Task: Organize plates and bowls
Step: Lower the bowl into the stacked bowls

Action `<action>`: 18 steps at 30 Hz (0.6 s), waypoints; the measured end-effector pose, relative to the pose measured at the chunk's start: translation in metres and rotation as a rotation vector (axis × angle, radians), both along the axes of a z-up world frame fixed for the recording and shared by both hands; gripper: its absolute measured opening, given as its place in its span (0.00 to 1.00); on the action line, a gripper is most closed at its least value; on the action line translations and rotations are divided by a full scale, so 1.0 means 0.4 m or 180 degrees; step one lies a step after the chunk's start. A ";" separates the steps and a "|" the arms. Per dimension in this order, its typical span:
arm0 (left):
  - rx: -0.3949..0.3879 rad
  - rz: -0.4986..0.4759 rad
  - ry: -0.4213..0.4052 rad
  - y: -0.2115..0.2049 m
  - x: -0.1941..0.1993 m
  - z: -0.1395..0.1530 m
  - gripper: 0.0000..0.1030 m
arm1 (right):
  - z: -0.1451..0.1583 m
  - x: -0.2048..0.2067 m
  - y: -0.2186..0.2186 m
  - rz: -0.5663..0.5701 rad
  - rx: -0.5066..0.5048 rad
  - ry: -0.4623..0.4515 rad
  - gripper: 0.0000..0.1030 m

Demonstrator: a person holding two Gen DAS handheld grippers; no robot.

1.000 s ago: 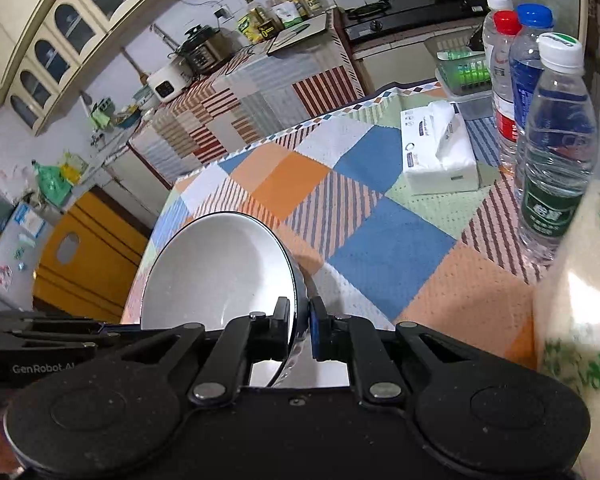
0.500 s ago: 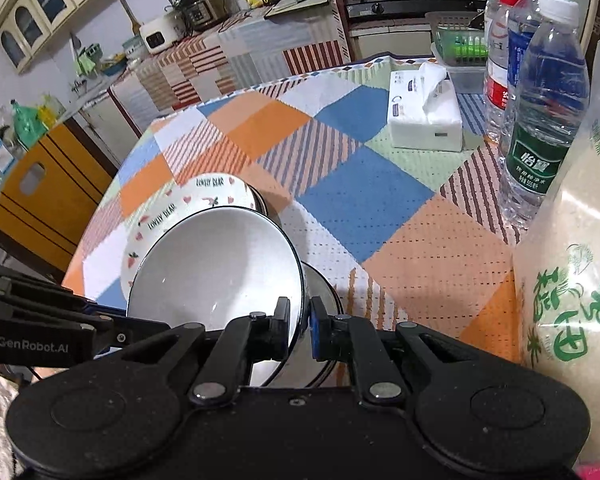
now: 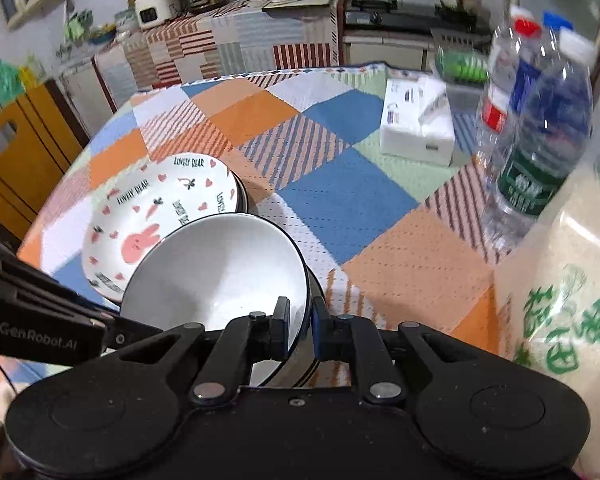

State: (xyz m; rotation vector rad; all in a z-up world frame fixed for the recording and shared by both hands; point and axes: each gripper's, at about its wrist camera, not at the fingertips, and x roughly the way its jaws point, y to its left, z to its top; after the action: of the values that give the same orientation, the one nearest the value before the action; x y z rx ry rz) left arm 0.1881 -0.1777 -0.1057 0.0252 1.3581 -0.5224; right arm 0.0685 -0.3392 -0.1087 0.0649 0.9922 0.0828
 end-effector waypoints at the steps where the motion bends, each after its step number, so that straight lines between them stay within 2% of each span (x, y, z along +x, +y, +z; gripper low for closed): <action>1: -0.0001 0.0005 0.0003 0.000 0.001 -0.002 0.15 | 0.000 0.000 0.005 0.0021 -0.0059 -0.0012 0.15; 10: -0.0033 -0.0009 -0.0003 -0.005 0.000 -0.016 0.16 | -0.013 -0.006 0.041 0.0198 -0.0536 -0.0110 0.16; 15: -0.0045 0.0016 -0.0014 -0.005 -0.006 -0.018 0.17 | -0.030 -0.022 0.068 0.0446 -0.0912 -0.0254 0.19; 18: -0.0128 0.0055 -0.0037 0.008 -0.009 -0.013 0.17 | -0.031 -0.033 0.067 0.0532 -0.0901 -0.0328 0.23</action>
State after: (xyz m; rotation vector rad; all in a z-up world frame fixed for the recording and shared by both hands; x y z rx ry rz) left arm 0.1843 -0.1743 -0.1107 -0.0162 1.3352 -0.5341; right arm 0.0553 -0.3125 -0.1211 -0.2795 0.8967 0.0970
